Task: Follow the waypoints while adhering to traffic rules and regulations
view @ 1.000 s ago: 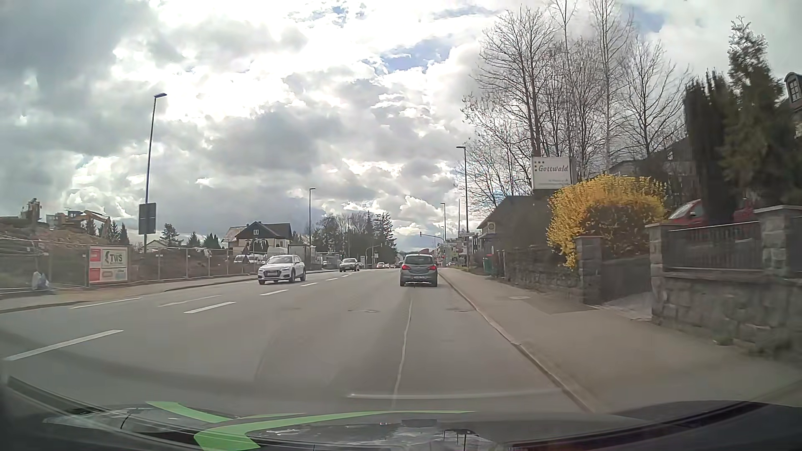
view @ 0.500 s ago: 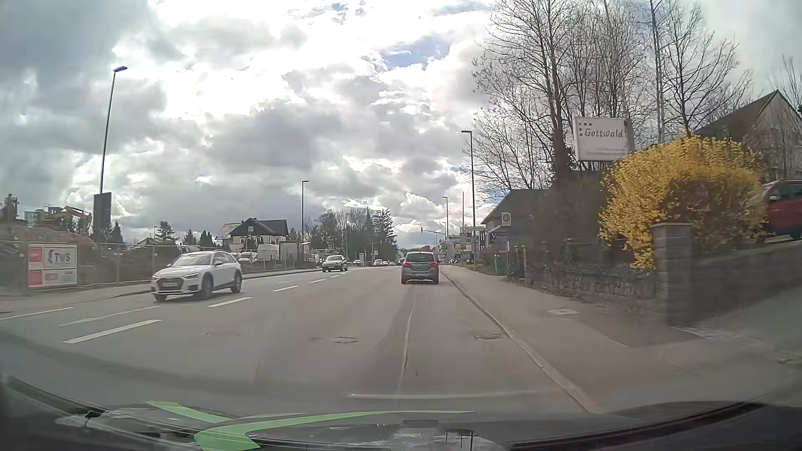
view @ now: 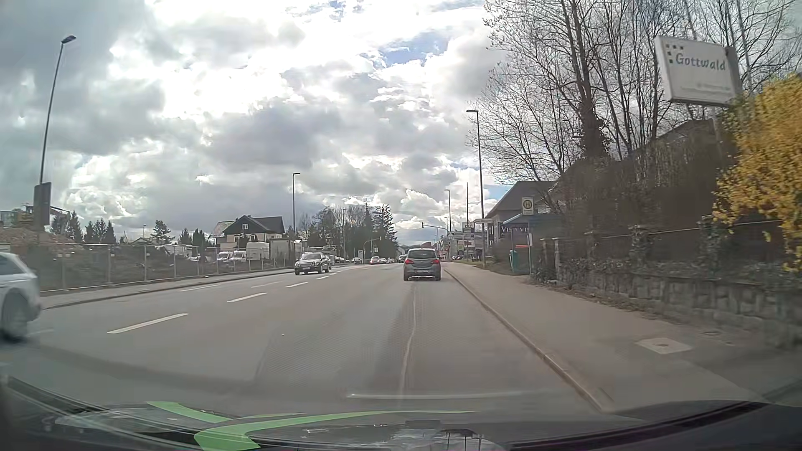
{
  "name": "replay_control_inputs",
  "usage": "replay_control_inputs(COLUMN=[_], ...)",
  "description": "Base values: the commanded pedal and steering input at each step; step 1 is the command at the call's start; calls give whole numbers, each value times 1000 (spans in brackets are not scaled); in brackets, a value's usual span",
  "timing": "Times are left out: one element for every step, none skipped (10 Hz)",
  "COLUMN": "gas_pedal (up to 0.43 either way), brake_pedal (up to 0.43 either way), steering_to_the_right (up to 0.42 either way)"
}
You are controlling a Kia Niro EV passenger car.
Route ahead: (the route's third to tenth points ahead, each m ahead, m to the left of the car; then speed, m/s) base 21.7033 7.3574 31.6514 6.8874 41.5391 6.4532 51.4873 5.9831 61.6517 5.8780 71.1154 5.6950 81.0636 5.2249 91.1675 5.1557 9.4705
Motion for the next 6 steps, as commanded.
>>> replay_control_inputs(gas_pedal=[157, 157, 157, 157, 130, 0], brake_pedal=[0, 0, 0, 0, 0, 0], steering_to_the_right=[0, 1, 1, 1, 4, 4])
